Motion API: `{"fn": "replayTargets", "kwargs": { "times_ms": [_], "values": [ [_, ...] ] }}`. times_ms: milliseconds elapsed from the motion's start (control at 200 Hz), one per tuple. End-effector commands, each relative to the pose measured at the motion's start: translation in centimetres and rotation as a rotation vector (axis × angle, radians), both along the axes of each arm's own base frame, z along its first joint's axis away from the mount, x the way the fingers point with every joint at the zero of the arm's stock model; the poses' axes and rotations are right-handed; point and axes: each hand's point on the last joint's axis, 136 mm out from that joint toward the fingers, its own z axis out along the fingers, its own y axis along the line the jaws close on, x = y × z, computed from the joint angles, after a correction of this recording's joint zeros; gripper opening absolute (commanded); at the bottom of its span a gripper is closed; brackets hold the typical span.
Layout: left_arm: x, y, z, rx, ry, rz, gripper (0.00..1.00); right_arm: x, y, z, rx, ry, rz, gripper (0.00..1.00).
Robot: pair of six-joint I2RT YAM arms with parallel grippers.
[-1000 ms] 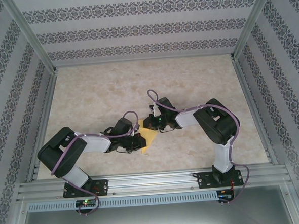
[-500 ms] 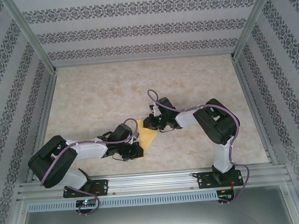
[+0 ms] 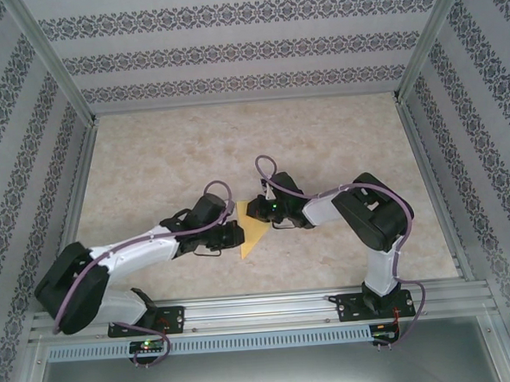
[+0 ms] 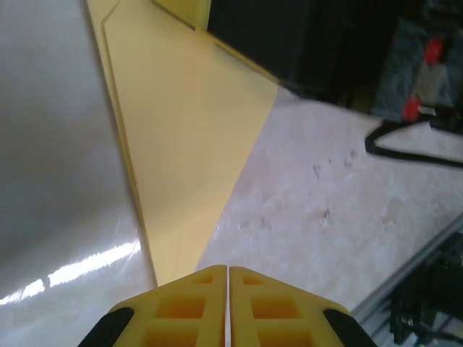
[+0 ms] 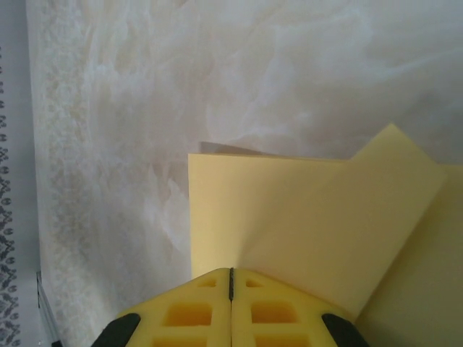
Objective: Fold a paper plane with a square sheet of paper (pick it up from the middle)
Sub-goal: Fourth fold the wing at the center of the table.
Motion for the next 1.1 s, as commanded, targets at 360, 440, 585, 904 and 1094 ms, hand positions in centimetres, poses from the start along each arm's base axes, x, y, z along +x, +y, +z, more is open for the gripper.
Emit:
{"fn": "replayTargets", "kwargs": {
  "times_ms": [360, 440, 585, 904, 1094],
  "values": [
    [-0.7, 0.9, -6.6, 0.147, 0.130, -0.048, 0.08, -1.5, -3.8, -3.5, -0.170, 0.071, -0.100, 0.09],
    [-1.9, 2.4, -8.1, 0.229, 0.165, -0.075, 0.04, -1.2, -2.6, -2.1, -0.097, 0.051, -0.025, 0.11],
    [-2.8, 3.4, -9.4, 0.251, 0.181, -0.066, 0.03, -0.2, -3.1, 0.8, -0.064, -0.017, 0.018, 0.11],
    [-2.4, 3.2, -9.5, 0.247, 0.176, -0.056, 0.02, -2.4, -0.1, 1.5, 0.002, -0.003, 0.195, 0.04],
    [-2.5, 3.3, -9.7, 0.244, 0.180, -0.043, 0.02, -2.7, -0.7, -2.3, -0.043, 0.059, 0.148, 0.04]
  ]
}}
